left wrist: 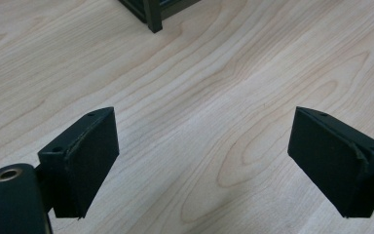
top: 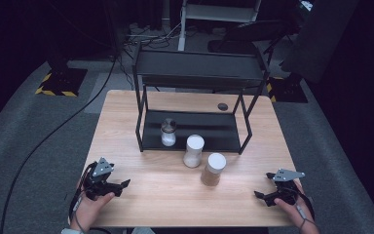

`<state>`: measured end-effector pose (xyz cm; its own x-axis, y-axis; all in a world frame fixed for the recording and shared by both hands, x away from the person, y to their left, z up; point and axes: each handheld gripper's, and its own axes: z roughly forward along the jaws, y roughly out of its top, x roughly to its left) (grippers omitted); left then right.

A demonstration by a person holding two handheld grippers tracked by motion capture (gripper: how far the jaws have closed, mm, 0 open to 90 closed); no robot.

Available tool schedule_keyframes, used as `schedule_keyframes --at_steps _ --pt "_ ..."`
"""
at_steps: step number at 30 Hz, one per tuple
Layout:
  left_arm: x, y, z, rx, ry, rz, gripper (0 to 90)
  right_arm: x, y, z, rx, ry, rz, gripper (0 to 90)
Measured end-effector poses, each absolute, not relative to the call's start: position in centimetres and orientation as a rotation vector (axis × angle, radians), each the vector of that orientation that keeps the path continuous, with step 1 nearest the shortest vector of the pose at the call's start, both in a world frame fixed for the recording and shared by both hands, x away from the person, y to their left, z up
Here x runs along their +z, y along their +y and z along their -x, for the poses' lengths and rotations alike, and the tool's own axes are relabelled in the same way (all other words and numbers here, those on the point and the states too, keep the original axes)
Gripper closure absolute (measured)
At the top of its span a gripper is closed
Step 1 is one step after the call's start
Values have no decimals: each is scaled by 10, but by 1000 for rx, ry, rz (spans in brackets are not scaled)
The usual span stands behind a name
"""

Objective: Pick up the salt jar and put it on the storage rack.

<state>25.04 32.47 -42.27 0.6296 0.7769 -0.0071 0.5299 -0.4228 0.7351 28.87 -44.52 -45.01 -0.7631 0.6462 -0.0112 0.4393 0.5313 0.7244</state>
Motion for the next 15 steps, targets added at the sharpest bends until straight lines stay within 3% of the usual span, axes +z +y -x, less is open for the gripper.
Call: schedule_keyframes --at_steps 15 --pt "-438 323 -253 418 1100 -2182 105 -450 -445 -289 1064 2495 -907 23"
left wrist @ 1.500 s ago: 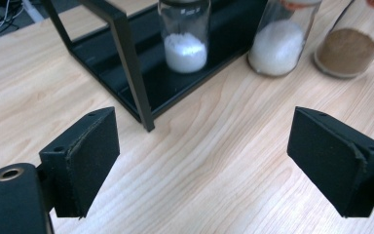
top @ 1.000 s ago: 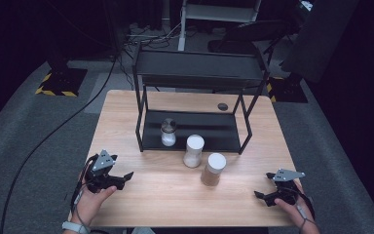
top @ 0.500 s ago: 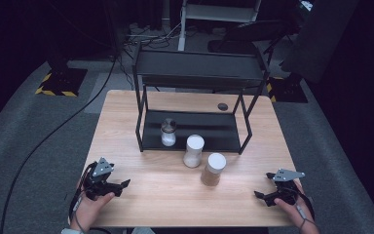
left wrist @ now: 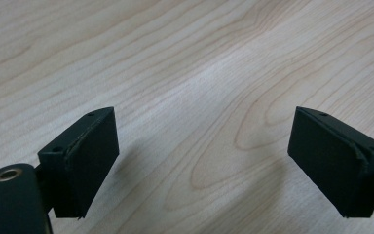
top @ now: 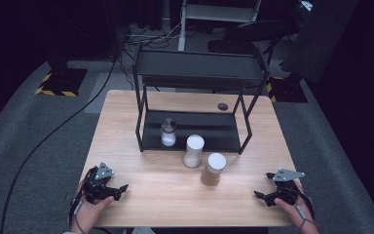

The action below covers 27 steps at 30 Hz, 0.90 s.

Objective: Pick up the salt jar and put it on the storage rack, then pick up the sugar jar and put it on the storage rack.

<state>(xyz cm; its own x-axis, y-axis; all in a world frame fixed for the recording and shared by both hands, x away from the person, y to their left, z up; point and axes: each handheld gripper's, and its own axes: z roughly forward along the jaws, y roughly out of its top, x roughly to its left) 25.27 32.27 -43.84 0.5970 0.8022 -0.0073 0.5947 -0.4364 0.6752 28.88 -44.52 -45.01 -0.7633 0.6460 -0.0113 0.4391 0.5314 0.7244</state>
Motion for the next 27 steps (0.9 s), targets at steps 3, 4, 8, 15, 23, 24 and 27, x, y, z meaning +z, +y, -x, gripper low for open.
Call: schedule_keyframes --at_steps 3,4,8,15,23,24,27 --pt "-444 324 -251 418 1103 -2168 96 -450 -445 -289 1064 2495 -907 24" --pt "-445 325 -250 423 1104 -2159 92 -450 -445 -289 1064 2495 -907 24" --pt "-450 328 -248 435 1099 -2141 58 -450 -445 -289 1064 2495 -907 24" --pt "-450 329 -250 426 1080 -2152 44 -450 -445 -289 1063 2495 -907 23" --pt "-450 330 -251 422 1071 -2158 39 -450 -444 -289 1055 2493 -909 15" --pt "-450 330 -251 423 1072 -2157 39 -450 -444 -289 1055 2494 -909 15" --pt "-450 329 -249 429 1081 -2155 36 -450 -444 -289 1057 2492 -914 19"
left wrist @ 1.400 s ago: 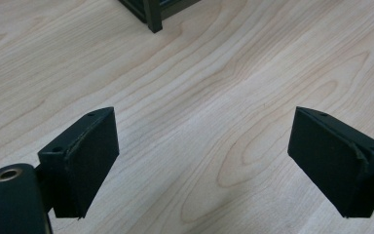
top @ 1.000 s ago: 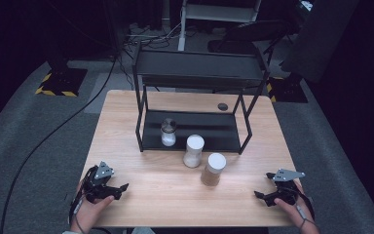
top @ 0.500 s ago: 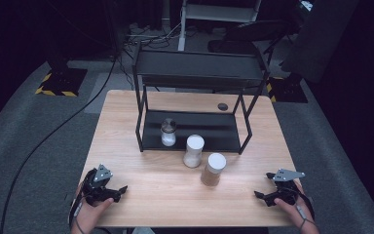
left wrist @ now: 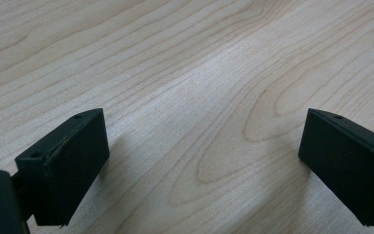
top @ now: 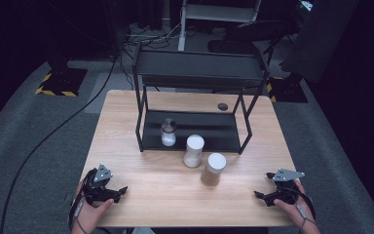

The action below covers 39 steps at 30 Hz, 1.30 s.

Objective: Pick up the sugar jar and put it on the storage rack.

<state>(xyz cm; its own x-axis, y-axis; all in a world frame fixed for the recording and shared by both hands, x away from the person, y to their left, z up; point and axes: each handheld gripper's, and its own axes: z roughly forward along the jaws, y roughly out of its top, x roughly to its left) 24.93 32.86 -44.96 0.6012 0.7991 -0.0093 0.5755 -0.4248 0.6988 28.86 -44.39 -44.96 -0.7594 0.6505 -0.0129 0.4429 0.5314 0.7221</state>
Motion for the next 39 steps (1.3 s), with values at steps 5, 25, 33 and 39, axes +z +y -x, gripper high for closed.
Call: schedule_keyframes --at_steps 5,25,33,39 --pt "-450 329 -249 426 1081 -2153 36 -446 -440 -288 1045 2493 -916 46" --pt "-450 329 -250 425 1080 -2154 36 -394 -430 -288 1228 2439 -879 44" --pt "-450 329 -250 425 1079 -2154 36 -369 -416 -292 1254 2440 -839 44" --pt "-450 329 -250 425 1079 -2154 36 -352 -405 -296 1277 2437 -817 44"
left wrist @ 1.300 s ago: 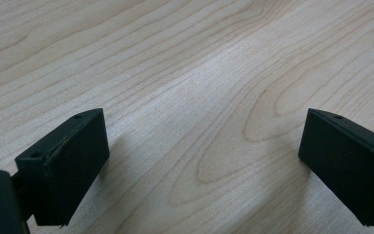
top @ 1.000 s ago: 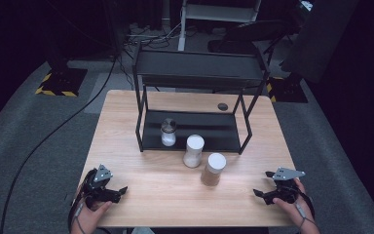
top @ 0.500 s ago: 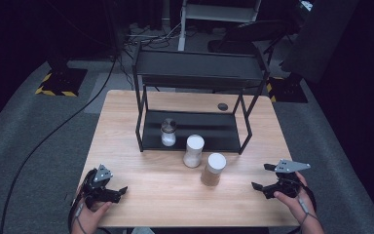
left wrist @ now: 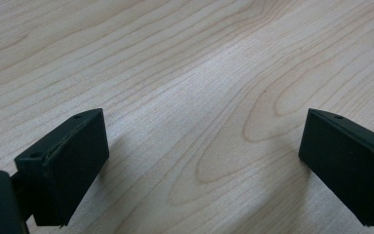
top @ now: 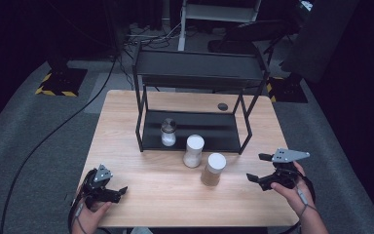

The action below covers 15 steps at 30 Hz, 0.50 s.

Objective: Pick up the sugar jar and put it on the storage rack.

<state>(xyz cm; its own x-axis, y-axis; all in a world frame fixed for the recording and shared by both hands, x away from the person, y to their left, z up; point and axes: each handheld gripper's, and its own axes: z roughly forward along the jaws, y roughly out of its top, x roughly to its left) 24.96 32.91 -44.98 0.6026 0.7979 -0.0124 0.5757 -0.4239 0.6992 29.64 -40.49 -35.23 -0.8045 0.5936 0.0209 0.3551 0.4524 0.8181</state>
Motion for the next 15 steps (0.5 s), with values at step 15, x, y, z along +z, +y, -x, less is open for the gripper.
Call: schedule_keyframes --at_steps 15 --pt "-450 329 -250 424 1079 -2155 34 -320 -381 -307 1290 2451 -767 44"
